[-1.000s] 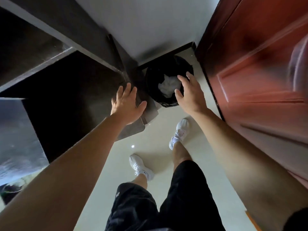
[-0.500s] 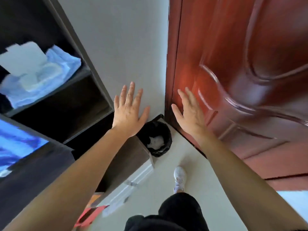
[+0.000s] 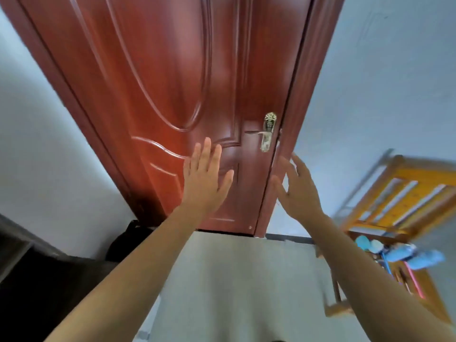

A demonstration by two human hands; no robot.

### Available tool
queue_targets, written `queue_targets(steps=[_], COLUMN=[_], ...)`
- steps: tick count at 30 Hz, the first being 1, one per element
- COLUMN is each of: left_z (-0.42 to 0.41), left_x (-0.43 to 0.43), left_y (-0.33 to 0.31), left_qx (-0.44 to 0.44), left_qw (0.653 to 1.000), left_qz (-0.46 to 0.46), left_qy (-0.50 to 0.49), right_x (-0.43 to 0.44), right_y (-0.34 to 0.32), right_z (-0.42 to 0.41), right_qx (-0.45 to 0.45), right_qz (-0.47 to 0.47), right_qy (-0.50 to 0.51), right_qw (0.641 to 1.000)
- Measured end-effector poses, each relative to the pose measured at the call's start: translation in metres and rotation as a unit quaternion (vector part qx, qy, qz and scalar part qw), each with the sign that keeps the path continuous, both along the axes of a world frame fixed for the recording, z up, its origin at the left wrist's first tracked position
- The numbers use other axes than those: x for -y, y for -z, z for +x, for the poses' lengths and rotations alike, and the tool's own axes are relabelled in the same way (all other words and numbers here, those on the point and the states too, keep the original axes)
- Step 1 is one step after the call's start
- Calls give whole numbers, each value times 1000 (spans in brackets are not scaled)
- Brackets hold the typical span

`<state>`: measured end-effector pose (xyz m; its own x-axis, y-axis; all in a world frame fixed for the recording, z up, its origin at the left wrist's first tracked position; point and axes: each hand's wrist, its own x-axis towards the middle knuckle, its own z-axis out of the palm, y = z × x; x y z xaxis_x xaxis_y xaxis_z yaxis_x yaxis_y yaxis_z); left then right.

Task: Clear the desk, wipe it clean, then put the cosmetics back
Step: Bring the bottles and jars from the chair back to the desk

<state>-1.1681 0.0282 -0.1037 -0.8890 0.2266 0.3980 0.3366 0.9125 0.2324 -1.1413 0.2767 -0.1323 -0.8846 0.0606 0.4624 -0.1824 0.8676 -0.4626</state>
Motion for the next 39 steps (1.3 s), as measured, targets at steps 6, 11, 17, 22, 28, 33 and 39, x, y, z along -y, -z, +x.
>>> queue_targets(steps=[6, 11, 17, 22, 28, 33, 39], left_z=[31, 67, 96, 80, 33, -5, -16], left_x=[-153, -294, -433, -517, -585, -652, -711], left_y=[-5, 10, 46, 86, 139, 188, 262], left_qx=[-10, 14, 70, 126, 173, 230, 276], left_qw=[996, 991, 983, 971, 951, 923, 902], left_qz=[-11, 1, 10, -33, -71, -100, -103], left_qy=[83, 133, 170, 199, 247, 293, 316], right_x=[-139, -267, -409, -496, -552, -604, -640], right_y=[-1, 13, 47, 95, 139, 173, 233], right_z=[71, 133, 176, 171, 157, 143, 137], right_qx=[3, 35, 88, 163, 264, 325, 367], right_qz=[-2, -13, -38, -82, -139, -182, -231], right_qy=[106, 148, 203, 265, 362, 407, 419], right_qw=[994, 988, 974, 947, 883, 834, 798])
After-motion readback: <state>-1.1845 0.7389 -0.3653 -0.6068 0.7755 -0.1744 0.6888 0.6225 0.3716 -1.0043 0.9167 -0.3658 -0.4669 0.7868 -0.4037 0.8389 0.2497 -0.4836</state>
